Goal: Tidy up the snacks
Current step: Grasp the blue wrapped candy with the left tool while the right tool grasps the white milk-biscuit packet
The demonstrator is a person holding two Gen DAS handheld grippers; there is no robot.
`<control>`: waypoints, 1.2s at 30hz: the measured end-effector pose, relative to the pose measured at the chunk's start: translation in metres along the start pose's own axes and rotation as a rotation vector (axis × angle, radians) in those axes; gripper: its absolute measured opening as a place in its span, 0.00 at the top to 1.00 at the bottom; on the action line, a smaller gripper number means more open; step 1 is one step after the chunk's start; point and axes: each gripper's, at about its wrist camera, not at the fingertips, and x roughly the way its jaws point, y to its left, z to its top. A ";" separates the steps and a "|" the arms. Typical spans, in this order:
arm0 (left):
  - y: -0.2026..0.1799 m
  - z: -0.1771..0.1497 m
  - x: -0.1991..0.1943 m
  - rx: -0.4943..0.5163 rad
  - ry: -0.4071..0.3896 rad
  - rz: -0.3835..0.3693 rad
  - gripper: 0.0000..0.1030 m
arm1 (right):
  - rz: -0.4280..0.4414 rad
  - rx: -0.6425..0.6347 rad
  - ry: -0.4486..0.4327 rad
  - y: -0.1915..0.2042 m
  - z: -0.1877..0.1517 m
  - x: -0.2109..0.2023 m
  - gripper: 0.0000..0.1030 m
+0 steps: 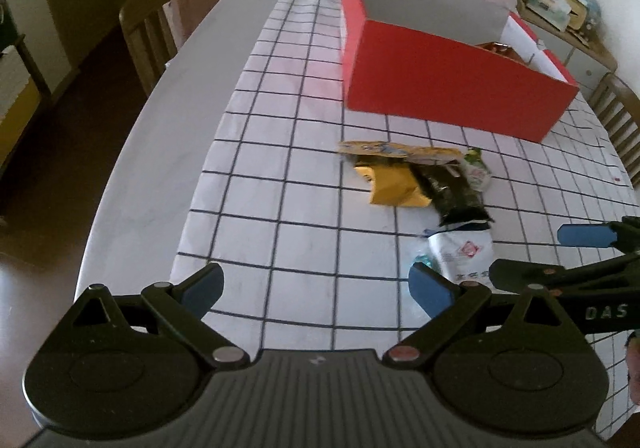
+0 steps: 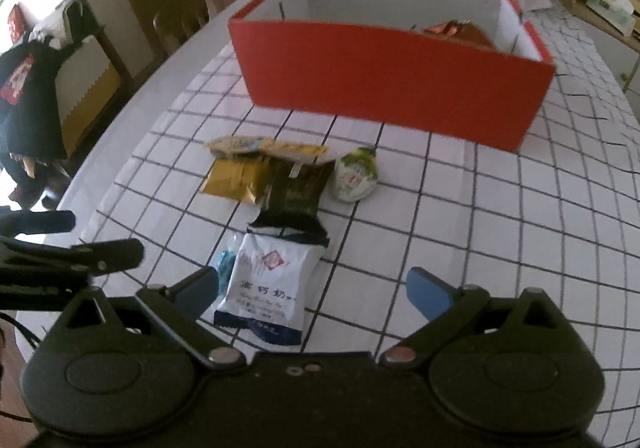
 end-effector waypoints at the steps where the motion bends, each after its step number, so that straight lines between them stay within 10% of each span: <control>1: 0.003 -0.001 0.000 -0.003 0.000 0.003 0.03 | -0.001 -0.003 0.006 0.001 -0.001 0.004 0.03; 19: 0.006 0.000 0.010 0.019 0.029 0.000 0.04 | -0.056 -0.092 0.078 0.027 -0.002 0.042 0.18; 28: -0.018 0.010 0.022 0.093 0.104 -0.049 0.04 | -0.070 -0.126 0.074 0.021 -0.004 0.037 0.52; 36: -0.050 0.019 0.043 0.157 0.171 -0.074 0.08 | -0.087 -0.088 0.087 -0.009 -0.012 0.026 0.54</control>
